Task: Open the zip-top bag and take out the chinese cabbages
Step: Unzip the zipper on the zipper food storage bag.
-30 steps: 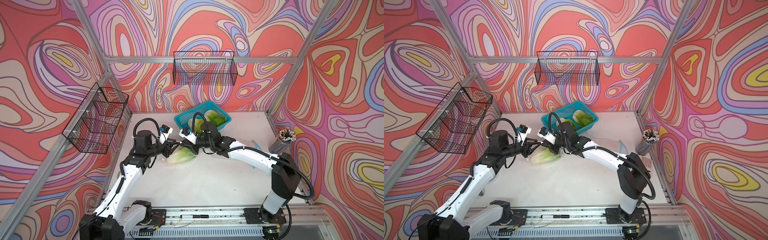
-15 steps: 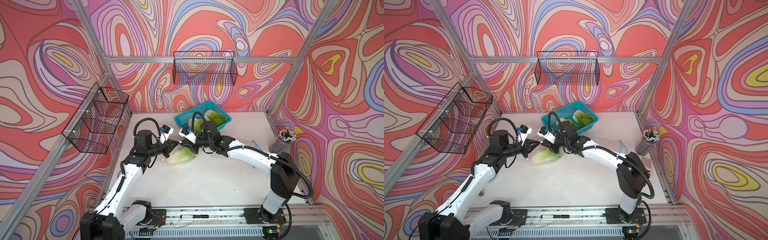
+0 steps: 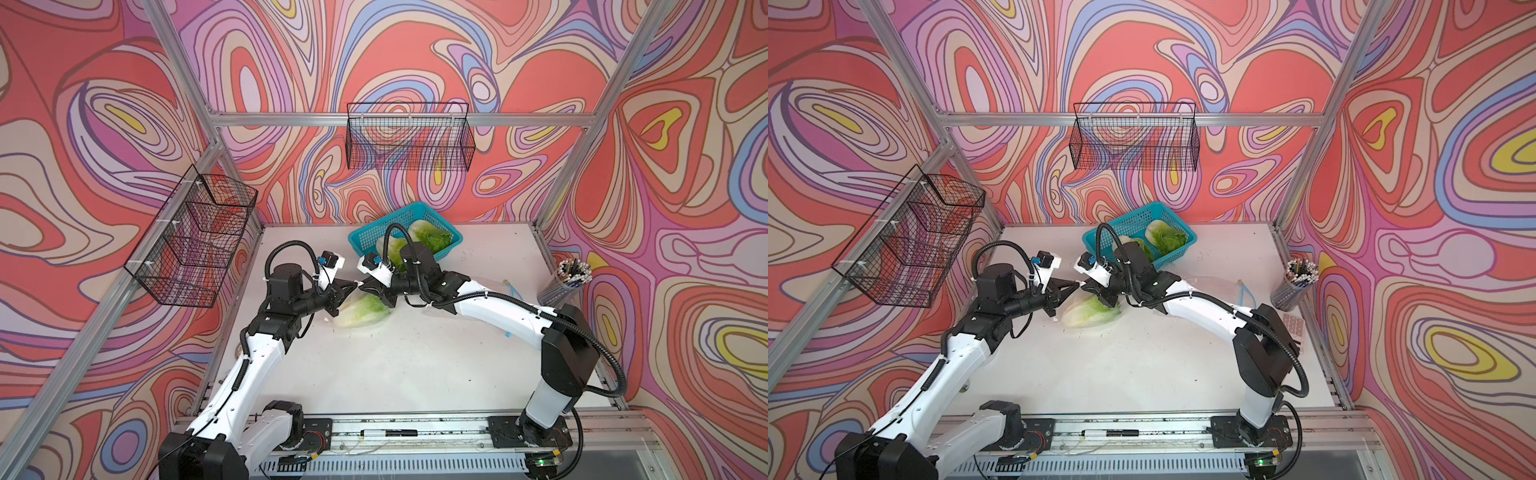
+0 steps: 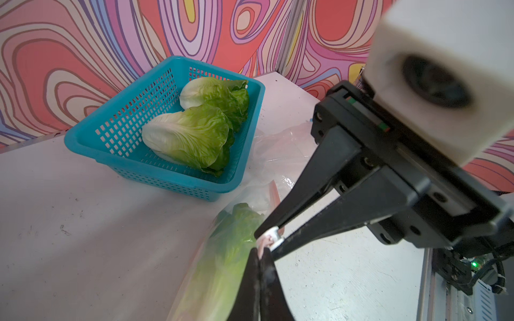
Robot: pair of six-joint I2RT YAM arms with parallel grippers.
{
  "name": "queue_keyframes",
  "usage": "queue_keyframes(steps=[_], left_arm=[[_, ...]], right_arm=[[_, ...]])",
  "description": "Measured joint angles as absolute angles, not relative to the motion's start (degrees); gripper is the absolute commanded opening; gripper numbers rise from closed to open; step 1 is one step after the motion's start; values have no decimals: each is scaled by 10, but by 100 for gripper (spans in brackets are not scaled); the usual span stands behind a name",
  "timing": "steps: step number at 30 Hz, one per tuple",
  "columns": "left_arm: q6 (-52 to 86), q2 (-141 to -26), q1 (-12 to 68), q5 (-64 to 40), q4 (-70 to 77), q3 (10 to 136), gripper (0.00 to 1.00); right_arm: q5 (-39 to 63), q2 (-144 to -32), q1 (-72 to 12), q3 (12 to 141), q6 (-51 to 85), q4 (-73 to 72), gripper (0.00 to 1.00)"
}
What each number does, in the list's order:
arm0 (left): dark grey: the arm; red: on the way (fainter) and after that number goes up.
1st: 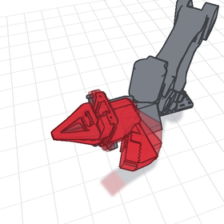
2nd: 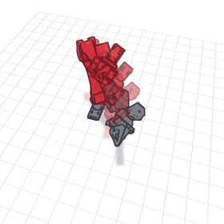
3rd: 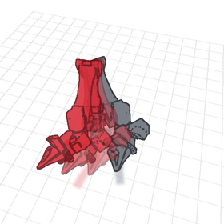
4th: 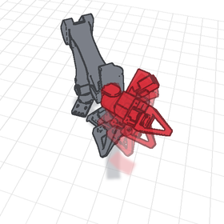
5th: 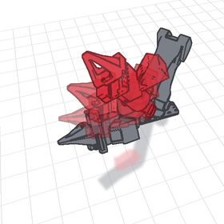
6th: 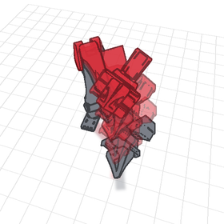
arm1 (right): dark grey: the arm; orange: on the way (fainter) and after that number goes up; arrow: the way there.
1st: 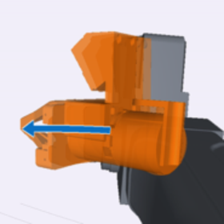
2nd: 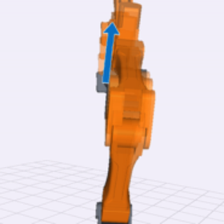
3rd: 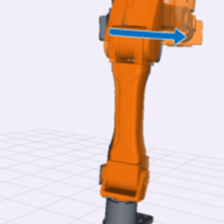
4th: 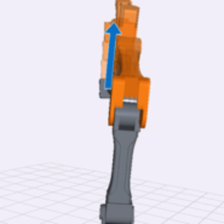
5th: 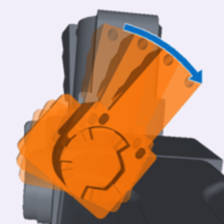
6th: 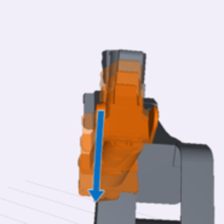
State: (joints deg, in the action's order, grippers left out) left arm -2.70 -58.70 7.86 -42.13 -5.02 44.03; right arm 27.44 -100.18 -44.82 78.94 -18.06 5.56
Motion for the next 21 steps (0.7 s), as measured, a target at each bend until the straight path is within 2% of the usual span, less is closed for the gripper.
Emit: queue_keyframes(steps=[11,21], left_arm=[[-8,-571,64,-419,-16,424,0],[-3,-547,40,-384,-15,413,0]], right_arm=[[286,-1002,-432,782,-196,63,4],[273,-997,-398,720,-213,73,4]])
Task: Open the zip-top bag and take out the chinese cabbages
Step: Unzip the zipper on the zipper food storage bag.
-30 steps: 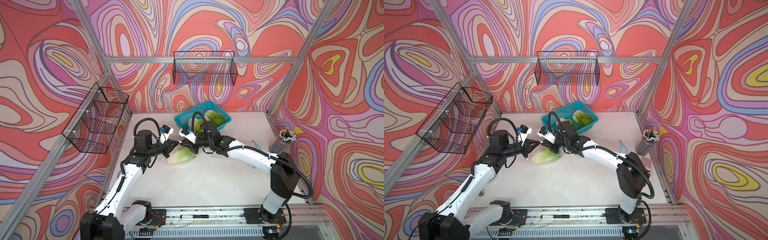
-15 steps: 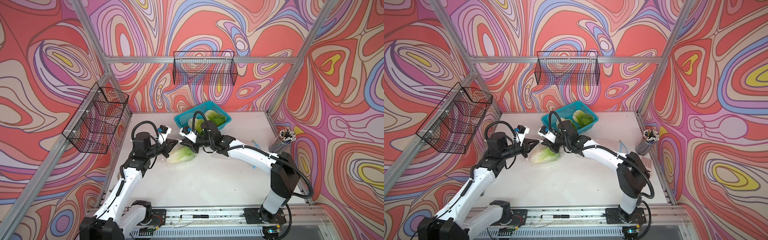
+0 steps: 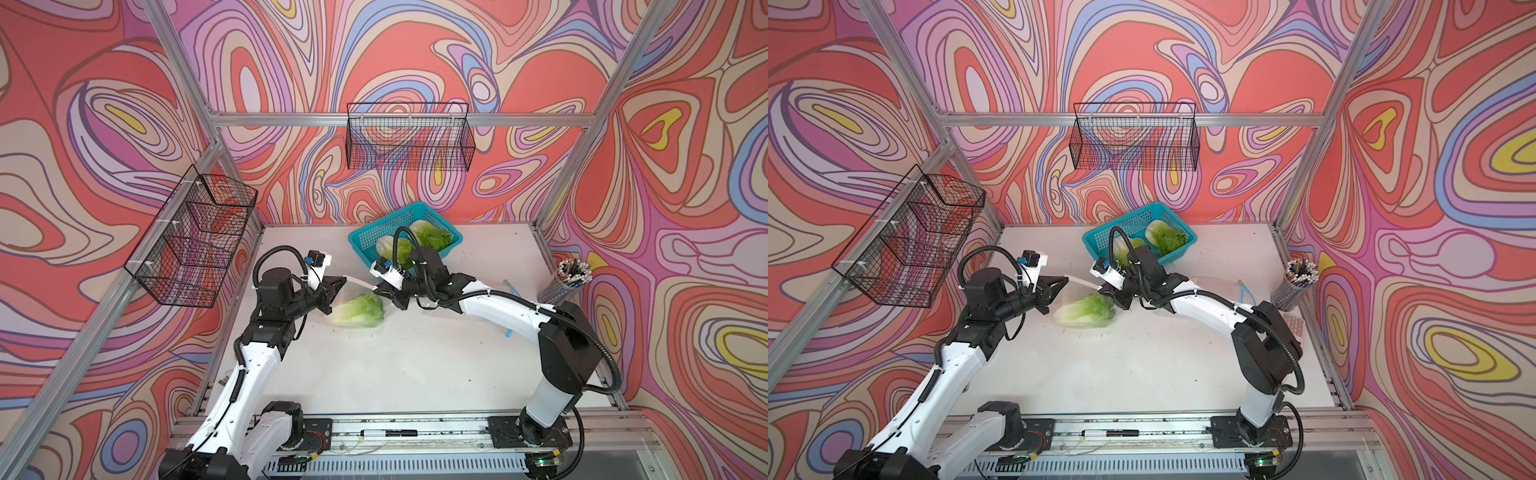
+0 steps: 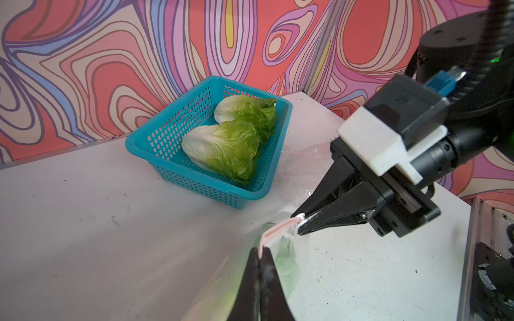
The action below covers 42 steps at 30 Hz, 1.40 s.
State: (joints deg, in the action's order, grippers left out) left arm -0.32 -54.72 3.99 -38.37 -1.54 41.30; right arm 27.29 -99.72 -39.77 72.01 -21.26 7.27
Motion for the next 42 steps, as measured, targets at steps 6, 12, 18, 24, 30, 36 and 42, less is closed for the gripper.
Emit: queue_keyframes(steps=[6,12,18,24,30,36,42], left_arm=[[-1,-536,37,-368,-15,398,0],[3,-524,30,-355,-15,389,0],[7,-513,22,-350,-14,383,0],[12,-509,15,-349,-9,378,0],[17,-507,15,-358,-8,375,0],[25,-502,13,-376,3,366,0],[36,-488,7,-402,13,361,0]], right_arm=[[259,-976,-375,668,-216,80,4],[233,-957,-361,628,-216,91,4],[213,-938,-348,599,-213,105,4],[199,-923,-340,579,-208,117,4],[197,-903,-332,569,-203,117,4],[211,-900,-324,563,-187,107,4],[239,-894,-318,546,-153,69,5]])
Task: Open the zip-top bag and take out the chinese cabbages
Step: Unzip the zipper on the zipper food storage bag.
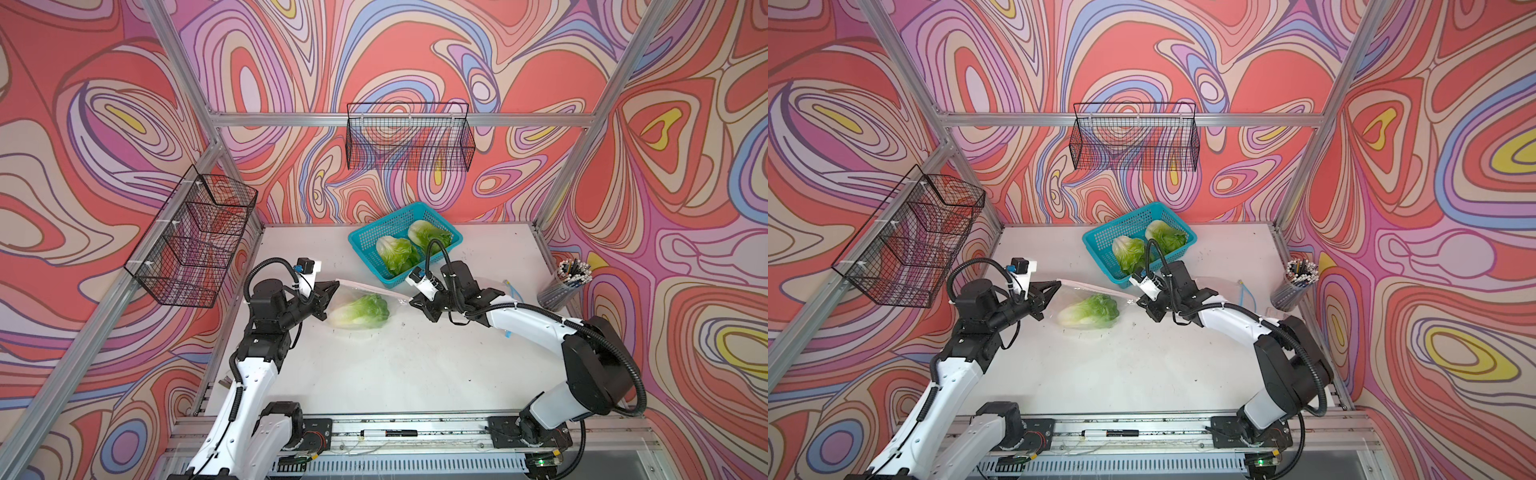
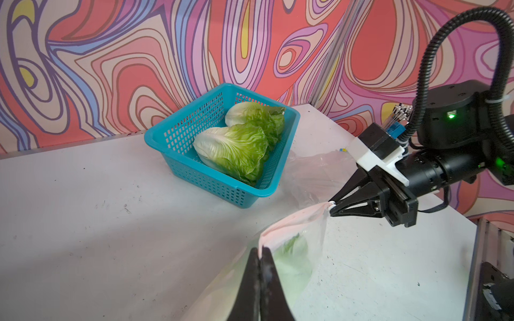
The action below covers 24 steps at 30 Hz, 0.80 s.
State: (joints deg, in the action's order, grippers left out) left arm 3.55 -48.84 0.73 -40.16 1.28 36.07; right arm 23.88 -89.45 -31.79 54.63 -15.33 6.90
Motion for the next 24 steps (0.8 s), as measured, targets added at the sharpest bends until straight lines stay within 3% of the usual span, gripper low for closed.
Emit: queue_keyframes(steps=[15,24], left_arm=[[77,-491,7,-436,54,342,0],[73,-498,57,-418,54,342,0]], right_arm=[[274,-891,-312,531,-109,-3,4],[293,-894,-312,531,-91,-27,5]])
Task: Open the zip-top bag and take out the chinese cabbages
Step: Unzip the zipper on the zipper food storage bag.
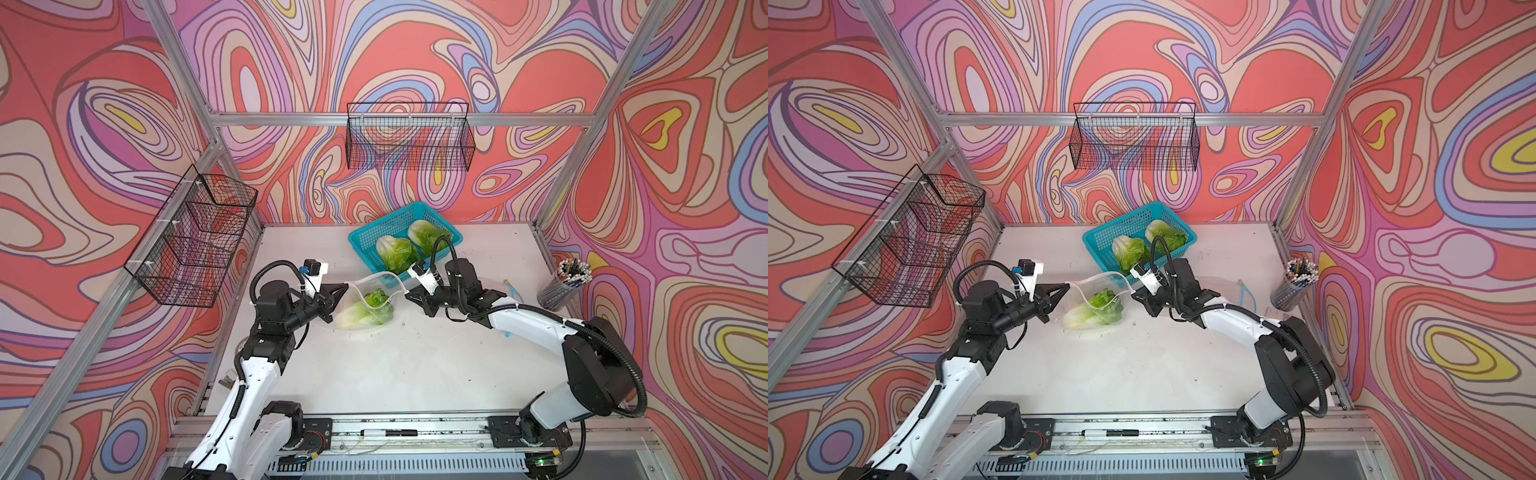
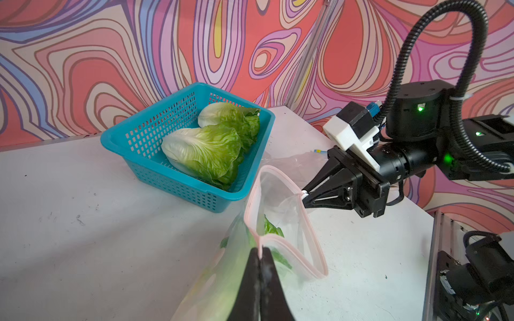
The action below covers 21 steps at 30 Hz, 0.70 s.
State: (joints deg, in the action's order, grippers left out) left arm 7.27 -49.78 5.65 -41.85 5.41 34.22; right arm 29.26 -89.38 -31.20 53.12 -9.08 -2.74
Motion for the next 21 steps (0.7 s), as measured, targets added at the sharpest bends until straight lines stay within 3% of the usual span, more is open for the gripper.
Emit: queue_keyframes(steps=[12,18,21], left_arm=[[62,-528,116,-372,54,341,0],[60,-531,124,-356,54,340,0],[58,-534,131,-355,54,340,0]], right_arm=[[294,-925,-312,506,-78,-34,7],[291,-925,-312,487,-76,-25,15],[289,-924,-312,481,-73,-26,25]])
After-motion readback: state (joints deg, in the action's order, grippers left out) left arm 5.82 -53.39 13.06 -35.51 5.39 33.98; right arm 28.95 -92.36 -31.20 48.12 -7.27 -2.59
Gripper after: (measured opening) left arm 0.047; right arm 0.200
